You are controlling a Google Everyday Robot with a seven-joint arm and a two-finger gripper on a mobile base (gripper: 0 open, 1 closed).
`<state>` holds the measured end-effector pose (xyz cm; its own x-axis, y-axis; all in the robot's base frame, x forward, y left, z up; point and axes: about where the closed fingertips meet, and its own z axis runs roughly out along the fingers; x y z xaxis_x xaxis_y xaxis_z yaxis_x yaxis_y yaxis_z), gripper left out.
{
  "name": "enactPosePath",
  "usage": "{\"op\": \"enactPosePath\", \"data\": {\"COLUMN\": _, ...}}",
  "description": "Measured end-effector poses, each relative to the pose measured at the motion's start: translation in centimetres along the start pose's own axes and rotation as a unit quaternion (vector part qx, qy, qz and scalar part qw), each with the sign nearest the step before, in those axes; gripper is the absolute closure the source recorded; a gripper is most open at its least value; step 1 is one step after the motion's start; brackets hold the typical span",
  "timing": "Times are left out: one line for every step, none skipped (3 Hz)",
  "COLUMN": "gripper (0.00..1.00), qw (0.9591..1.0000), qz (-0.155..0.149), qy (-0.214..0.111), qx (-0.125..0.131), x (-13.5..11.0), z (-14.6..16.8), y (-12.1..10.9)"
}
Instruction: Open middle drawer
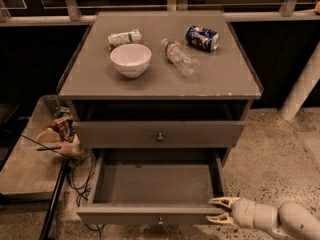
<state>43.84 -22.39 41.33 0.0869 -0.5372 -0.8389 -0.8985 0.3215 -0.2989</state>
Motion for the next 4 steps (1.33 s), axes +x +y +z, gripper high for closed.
{"op": "enactPosePath", "data": {"gripper": 1.00, "qw": 1.0000, "qz": 0.001, "qy": 0.000, "qx": 0.005, "x": 0.15, "z": -0.48, "y": 0.99}}
{"op": "enactPosePath", "data": {"gripper": 0.82, "qw": 1.0000, "qz": 0.001, "qy": 0.000, "qx": 0.005, "x": 0.14, "z": -0.48, "y": 0.98}}
{"op": "enactPosePath", "data": {"gripper": 0.61, "qw": 1.0000, "qz": 0.001, "qy": 0.000, "qx": 0.005, "x": 0.14, "z": -0.48, "y": 0.98}}
{"op": "enactPosePath", "data": {"gripper": 0.37, "qw": 1.0000, "qz": 0.001, "qy": 0.000, "qx": 0.005, "x": 0.14, "z": -0.48, "y": 0.99}}
